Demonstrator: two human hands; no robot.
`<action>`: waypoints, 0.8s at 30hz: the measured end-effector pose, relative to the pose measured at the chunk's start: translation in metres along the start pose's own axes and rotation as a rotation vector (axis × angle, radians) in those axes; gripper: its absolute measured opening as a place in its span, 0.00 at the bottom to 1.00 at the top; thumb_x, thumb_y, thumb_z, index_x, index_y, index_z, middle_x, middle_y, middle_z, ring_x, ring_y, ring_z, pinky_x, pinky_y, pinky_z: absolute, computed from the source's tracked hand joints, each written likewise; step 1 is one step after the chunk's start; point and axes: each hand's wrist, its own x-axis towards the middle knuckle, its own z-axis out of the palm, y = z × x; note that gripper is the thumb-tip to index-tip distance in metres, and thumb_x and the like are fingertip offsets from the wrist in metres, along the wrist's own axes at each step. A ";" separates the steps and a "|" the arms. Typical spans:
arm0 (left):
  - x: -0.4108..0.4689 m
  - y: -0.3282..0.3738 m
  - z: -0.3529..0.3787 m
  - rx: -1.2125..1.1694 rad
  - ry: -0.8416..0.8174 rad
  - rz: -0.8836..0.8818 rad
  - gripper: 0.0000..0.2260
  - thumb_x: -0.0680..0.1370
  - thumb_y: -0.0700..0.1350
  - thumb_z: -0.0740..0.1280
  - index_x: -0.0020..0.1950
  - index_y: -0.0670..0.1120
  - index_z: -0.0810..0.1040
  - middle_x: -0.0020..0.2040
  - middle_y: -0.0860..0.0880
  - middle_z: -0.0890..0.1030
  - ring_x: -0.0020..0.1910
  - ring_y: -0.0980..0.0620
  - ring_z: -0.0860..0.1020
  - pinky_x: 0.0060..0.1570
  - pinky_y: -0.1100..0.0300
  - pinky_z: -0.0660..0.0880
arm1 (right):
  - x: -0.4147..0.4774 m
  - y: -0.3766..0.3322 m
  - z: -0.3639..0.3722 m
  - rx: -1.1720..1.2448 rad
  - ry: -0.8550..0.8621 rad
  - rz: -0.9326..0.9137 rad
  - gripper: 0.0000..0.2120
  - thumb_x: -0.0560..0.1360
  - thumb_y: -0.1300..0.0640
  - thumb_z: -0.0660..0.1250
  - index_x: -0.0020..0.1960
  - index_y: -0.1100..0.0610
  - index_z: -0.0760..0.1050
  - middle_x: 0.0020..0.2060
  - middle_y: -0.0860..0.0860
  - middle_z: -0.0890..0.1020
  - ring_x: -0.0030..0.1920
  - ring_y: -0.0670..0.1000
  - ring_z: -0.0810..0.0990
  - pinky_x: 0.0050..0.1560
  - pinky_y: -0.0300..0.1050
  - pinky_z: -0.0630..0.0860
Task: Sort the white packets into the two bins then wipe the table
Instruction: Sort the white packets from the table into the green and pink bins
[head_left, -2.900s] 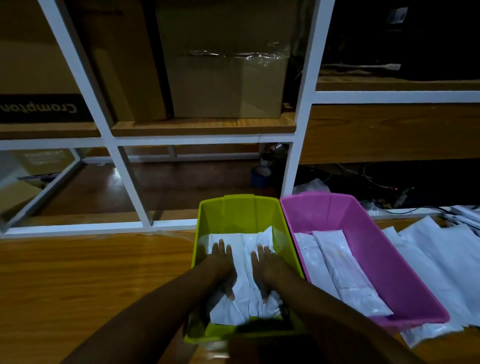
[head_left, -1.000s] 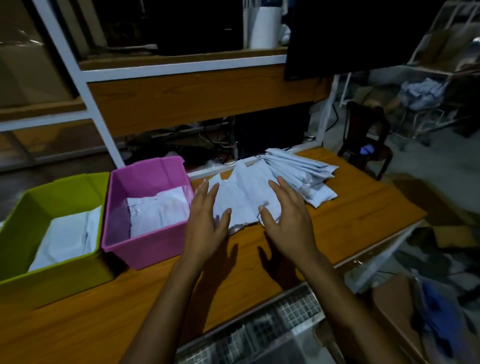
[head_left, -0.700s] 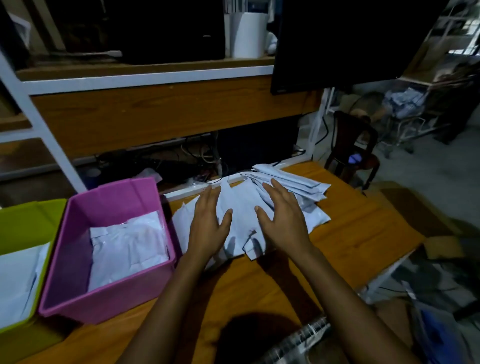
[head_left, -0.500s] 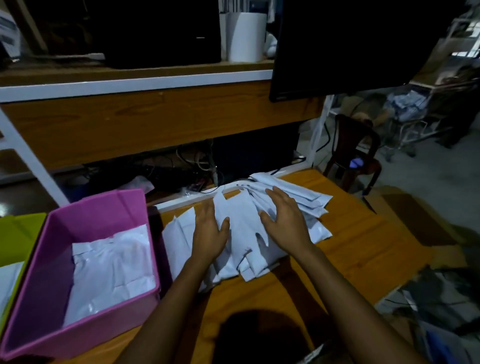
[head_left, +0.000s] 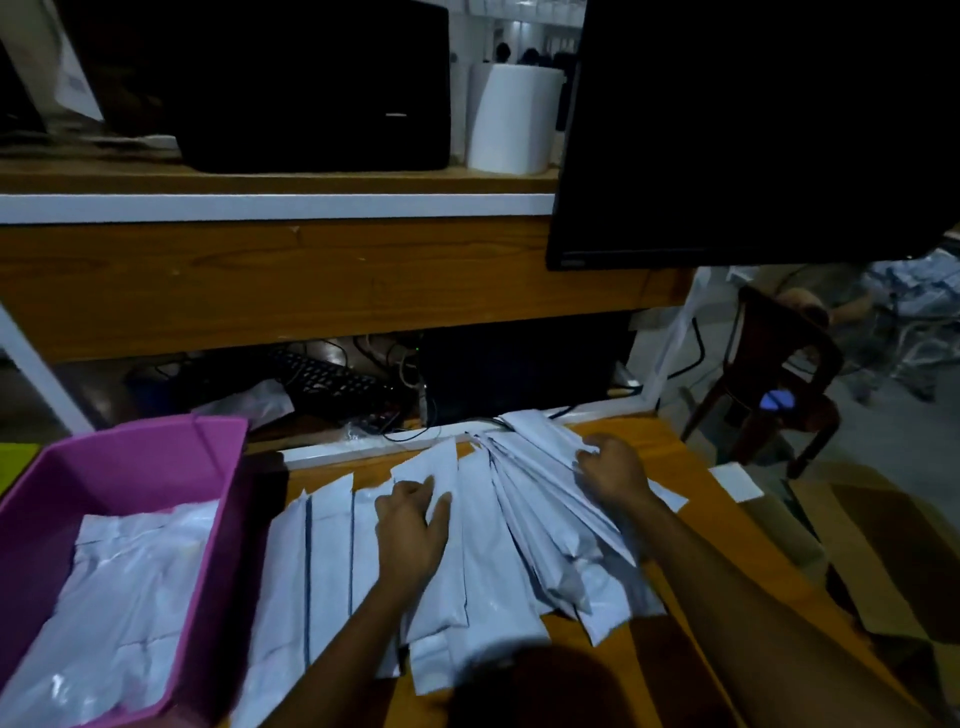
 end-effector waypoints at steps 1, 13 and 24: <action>-0.003 0.005 0.003 -0.020 0.009 0.011 0.29 0.76 0.64 0.57 0.65 0.45 0.78 0.56 0.43 0.78 0.58 0.42 0.74 0.57 0.50 0.71 | 0.010 0.003 0.000 -0.016 -0.033 -0.016 0.17 0.77 0.59 0.66 0.64 0.62 0.75 0.61 0.62 0.78 0.59 0.61 0.78 0.53 0.43 0.70; -0.008 0.019 0.015 0.180 -0.155 0.046 0.31 0.71 0.66 0.52 0.75 0.63 0.60 0.78 0.49 0.57 0.75 0.42 0.53 0.72 0.43 0.57 | 0.065 0.015 0.018 -0.228 -0.309 -0.176 0.20 0.76 0.60 0.66 0.67 0.63 0.73 0.65 0.60 0.76 0.65 0.59 0.73 0.63 0.46 0.68; 0.015 0.054 -0.039 0.179 0.074 0.126 0.27 0.76 0.58 0.48 0.73 0.55 0.69 0.74 0.45 0.65 0.66 0.42 0.62 0.64 0.48 0.65 | 0.028 -0.019 0.003 -0.341 0.108 -0.217 0.16 0.74 0.64 0.62 0.62 0.59 0.75 0.52 0.58 0.81 0.53 0.60 0.80 0.50 0.49 0.77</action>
